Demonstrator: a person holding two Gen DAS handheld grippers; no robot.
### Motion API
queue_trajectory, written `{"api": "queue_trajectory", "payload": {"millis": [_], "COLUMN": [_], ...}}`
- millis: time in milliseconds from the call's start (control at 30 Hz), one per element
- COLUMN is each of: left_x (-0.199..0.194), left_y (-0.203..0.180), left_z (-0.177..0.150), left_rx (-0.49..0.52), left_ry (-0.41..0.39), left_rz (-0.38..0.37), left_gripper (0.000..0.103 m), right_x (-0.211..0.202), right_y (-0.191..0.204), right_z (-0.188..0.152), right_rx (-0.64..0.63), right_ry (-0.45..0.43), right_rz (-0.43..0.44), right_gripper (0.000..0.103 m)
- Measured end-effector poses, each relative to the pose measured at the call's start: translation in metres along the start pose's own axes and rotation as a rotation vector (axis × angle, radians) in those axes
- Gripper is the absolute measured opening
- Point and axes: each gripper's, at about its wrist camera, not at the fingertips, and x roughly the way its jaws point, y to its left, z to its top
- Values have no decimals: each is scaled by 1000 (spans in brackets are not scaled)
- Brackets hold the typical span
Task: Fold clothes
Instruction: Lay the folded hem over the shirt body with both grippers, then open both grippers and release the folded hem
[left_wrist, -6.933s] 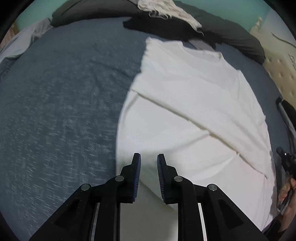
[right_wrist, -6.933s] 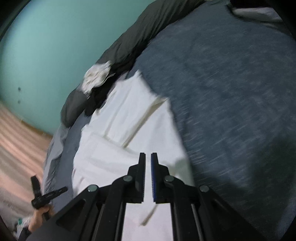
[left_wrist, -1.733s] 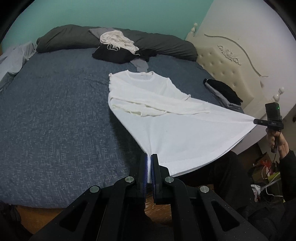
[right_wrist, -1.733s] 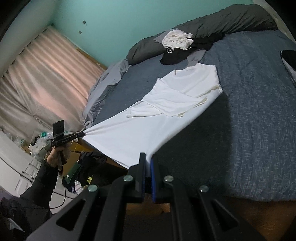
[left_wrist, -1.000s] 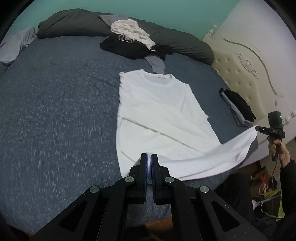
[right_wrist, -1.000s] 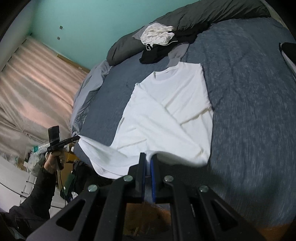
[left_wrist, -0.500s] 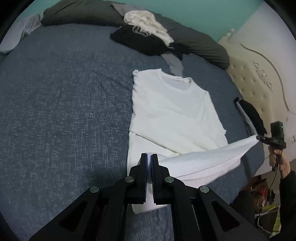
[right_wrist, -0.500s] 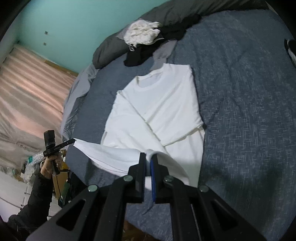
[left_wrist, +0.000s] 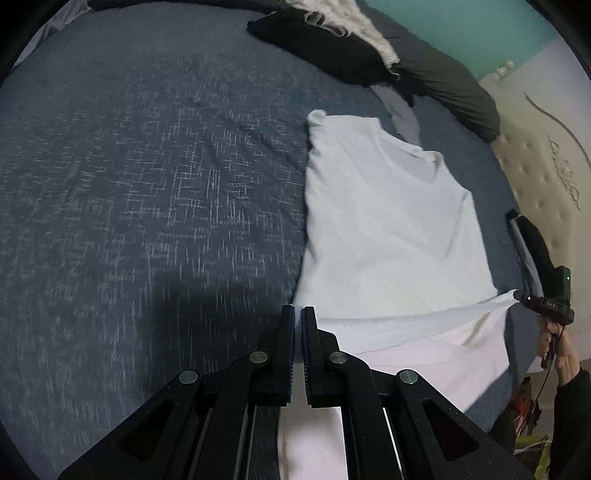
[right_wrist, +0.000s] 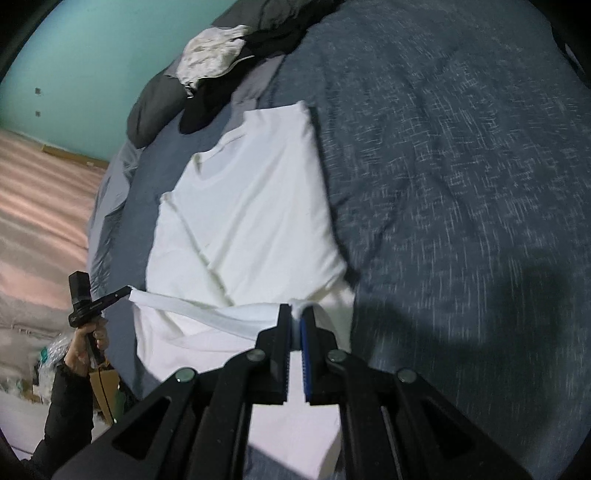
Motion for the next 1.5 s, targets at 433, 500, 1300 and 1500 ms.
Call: {"api": "queue_trajectory", "payload": {"millis": [433,500,1300,1500], "left_x": [8,13,37,40], "left_y": [8,4,-16,-5], "left_z": [52,63,65,56], "left_rx": [-26,-13,9,-32], "left_ry": [-52,-65,-165,-215], "left_rz": [18,19,35,8], "left_gripper": [20,20,21,20], "right_x": [32,32,219,280], "right_y": [-7,-13,299,356], "right_z": [26,26,132,143], "right_rx": [-78,-61,-544,-656], "right_ry": [5,-11,38,70], "right_rz": [-70,-83,-9,-88], "right_gripper": [6,6,35,35]}}
